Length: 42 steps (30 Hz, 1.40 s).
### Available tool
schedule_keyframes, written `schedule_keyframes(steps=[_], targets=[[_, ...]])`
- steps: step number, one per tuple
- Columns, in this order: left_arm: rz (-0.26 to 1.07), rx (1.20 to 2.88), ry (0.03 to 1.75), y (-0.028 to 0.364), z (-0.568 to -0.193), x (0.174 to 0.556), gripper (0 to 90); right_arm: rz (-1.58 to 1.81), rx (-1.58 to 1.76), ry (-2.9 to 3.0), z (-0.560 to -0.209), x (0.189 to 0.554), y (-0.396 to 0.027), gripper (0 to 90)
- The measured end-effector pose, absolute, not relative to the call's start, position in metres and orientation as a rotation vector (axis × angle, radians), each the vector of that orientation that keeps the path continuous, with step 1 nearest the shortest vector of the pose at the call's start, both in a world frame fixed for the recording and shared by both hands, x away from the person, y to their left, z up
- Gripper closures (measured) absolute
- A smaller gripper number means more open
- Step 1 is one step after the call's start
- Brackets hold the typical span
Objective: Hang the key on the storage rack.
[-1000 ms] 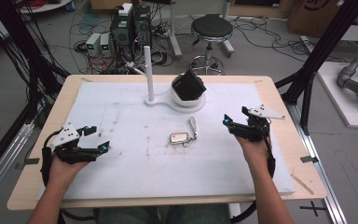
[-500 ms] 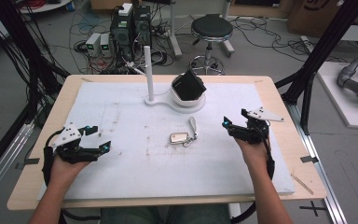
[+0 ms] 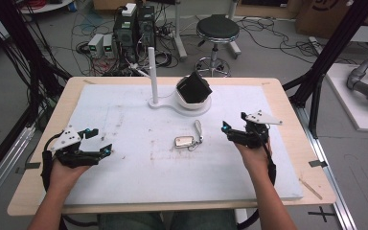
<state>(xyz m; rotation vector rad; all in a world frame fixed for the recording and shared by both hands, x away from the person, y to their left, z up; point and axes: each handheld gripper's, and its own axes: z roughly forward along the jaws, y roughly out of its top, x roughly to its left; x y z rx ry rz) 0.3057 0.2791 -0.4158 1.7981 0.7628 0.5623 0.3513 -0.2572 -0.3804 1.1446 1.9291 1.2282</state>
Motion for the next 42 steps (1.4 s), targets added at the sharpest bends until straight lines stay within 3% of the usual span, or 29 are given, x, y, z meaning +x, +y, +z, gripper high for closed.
schedule_keyframes(steps=[21,24,26,28,29,30,31,33,42], targets=[[0.57,1.802,0.758,0.281,-0.416,0.299,19.2,0.995,1.242,2.185,-0.429,0.386,-0.183,21.5],[0.569,1.802,0.766,0.281,-0.416,0.299,19.2,0.948,1.274,2.228,-0.438,0.389,-0.179,29.3],[0.569,1.804,0.766,0.282,-0.416,0.299,19.2,0.896,1.282,2.26,-0.446,0.39,-0.174,42.4],[0.569,1.804,0.764,0.282,-0.416,0.298,19.2,0.908,1.287,2.268,-0.447,0.39,-0.173,45.0],[0.57,1.802,0.764,0.282,-0.416,0.298,19.2,0.9,1.28,2.265,-0.447,0.388,-0.172,51.3],[0.57,1.798,0.767,0.283,-0.416,0.298,19.1,0.909,1.242,2.289,-0.446,0.386,-0.169,66.3],[0.57,1.798,0.767,0.283,-0.416,0.298,19.2,0.909,1.242,2.289,-0.446,0.386,-0.169,66.3],[0.571,1.799,0.767,0.283,-0.416,0.298,19.1,0.909,1.21,2.309,-0.445,0.383,-0.166,81.1],[0.574,1.795,0.767,0.283,-0.415,0.297,19.2,1.026,1.156,2.243,-0.425,0.374,-0.169,83.2]])
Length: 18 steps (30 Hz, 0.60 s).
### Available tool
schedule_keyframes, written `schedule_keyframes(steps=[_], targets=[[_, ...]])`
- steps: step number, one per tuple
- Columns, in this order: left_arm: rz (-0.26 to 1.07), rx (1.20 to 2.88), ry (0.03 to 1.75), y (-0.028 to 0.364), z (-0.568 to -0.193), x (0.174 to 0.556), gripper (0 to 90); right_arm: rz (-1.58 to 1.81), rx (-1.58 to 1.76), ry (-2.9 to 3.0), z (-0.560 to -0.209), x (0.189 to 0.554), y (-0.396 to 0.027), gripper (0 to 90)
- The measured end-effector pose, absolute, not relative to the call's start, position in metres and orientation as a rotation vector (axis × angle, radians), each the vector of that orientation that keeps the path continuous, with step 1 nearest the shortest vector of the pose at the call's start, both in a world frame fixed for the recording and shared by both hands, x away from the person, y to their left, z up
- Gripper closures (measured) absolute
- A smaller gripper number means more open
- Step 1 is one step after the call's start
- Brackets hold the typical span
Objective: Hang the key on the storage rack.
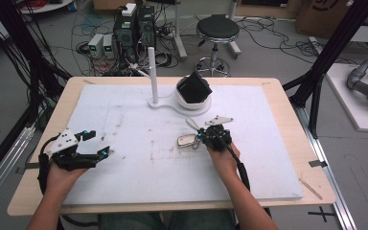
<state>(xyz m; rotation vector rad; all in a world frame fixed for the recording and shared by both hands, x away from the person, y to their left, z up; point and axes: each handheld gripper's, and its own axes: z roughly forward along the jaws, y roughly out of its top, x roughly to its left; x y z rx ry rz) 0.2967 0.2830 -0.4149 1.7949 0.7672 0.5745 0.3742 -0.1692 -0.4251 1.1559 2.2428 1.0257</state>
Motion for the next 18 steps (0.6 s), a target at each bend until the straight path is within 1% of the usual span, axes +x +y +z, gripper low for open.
schedule_keyframes(steps=[2,3,7,8,11,18], targets=[[0.577,1.795,0.769,0.283,-0.415,0.297,19.2,1.081,1.128,2.216,-0.414,0.371,-0.169,83.3],[0.577,1.794,0.769,0.284,-0.415,0.297,19.2,1.081,1.128,2.216,-0.414,0.371,-0.169,83.3],[0.578,1.791,0.773,0.283,-0.415,0.296,19.2,1.164,1.053,2.154,-0.385,0.365,-0.165,83.3],[0.582,1.793,0.772,0.283,-0.414,0.296,19.2,1.164,1.053,2.154,-0.385,0.365,-0.165,83.3],[0.586,1.792,0.772,0.283,-0.413,0.295,19.2,1.202,1.028,2.117,-0.364,0.37,-0.162,83.2],[0.59,1.789,0.777,0.285,-0.413,0.295,19.2,1.215,0.968,2.087,-0.336,0.379,-0.153,83.2]])
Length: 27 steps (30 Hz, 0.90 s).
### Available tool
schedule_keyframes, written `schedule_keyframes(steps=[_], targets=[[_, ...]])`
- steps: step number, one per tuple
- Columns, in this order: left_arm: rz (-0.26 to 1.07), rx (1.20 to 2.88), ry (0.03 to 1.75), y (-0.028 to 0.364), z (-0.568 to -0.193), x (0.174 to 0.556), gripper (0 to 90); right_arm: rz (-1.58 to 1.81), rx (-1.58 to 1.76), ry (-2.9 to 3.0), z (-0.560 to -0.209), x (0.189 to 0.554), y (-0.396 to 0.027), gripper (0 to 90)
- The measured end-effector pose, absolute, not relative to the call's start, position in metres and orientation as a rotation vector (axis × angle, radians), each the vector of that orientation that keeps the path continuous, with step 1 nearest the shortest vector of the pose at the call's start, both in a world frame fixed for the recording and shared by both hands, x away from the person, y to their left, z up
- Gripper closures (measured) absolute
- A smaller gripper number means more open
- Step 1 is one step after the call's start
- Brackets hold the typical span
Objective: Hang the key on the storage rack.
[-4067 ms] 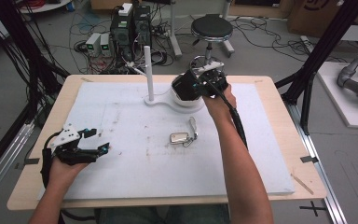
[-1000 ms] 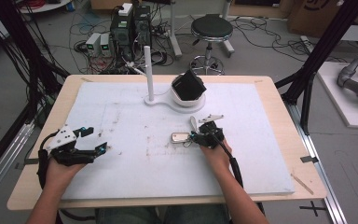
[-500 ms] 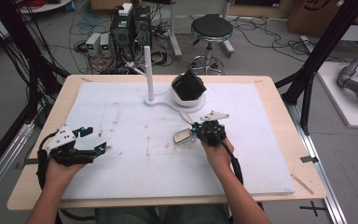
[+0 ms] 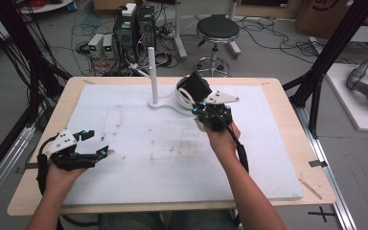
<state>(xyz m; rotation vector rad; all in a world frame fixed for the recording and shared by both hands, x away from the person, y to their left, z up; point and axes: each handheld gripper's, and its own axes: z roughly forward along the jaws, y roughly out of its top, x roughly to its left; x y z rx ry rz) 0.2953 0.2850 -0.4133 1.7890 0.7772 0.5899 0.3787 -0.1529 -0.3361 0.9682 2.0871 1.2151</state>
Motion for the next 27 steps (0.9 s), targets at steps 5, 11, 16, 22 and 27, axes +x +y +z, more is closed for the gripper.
schedule_keyframes(steps=[5,11,16,22,27], targets=[[0.591,1.792,0.772,0.285,-0.413,0.295,19.2,1.231,0.921,2.078,-0.317,0.386,-0.139,83.2],[0.59,1.795,0.77,0.284,-0.413,0.295,19.2,1.245,0.863,2.064,-0.299,0.396,-0.117,83.2],[0.598,1.793,0.77,0.285,-0.412,0.293,19.2,1.273,0.868,2.063,-0.293,0.411,-0.1,83.2],[0.598,1.786,0.776,0.288,-0.413,0.293,19.2,1.263,0.858,2.061,-0.287,0.429,-0.082,83.2],[0.594,1.783,0.78,0.289,-0.414,0.295,19.2,1.264,0.845,2.069,-0.288,0.439,-0.067,83.2]])
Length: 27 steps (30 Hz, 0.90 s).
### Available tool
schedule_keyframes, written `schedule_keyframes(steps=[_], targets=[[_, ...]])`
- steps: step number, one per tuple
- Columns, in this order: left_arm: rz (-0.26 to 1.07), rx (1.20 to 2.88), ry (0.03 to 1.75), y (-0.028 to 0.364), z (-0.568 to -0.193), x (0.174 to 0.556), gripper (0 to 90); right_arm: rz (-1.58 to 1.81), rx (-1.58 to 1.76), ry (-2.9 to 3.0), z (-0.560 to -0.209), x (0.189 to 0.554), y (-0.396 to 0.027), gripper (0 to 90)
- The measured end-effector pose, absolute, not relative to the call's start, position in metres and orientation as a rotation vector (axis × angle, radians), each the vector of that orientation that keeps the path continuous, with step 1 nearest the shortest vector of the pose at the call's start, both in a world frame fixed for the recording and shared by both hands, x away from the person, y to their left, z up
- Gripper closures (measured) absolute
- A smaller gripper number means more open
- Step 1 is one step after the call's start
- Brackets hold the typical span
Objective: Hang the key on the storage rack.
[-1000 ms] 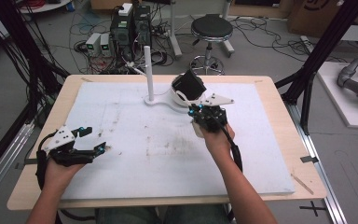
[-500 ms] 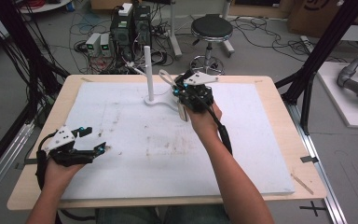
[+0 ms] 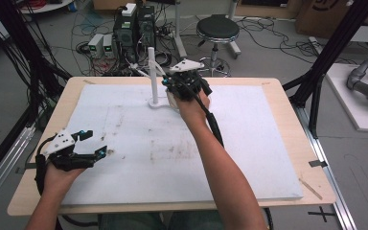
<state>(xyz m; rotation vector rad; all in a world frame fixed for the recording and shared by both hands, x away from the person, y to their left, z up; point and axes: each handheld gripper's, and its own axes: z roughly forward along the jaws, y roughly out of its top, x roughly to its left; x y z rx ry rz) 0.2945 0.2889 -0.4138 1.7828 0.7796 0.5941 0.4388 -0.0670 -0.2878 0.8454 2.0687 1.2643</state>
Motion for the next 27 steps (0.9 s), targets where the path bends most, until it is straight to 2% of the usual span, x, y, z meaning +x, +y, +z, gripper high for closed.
schedule_keyframes(steps=[6,27], targets=[[0.592,1.783,0.775,0.289,-0.413,0.295,19.2,1.216,0.831,2.083,-0.294,0.443,-0.054,83.2],[0.584,1.789,0.776,0.289,-0.415,0.294,19.2,1.126,0.884,2.125,-0.314,0.462,-0.049,83.1]])
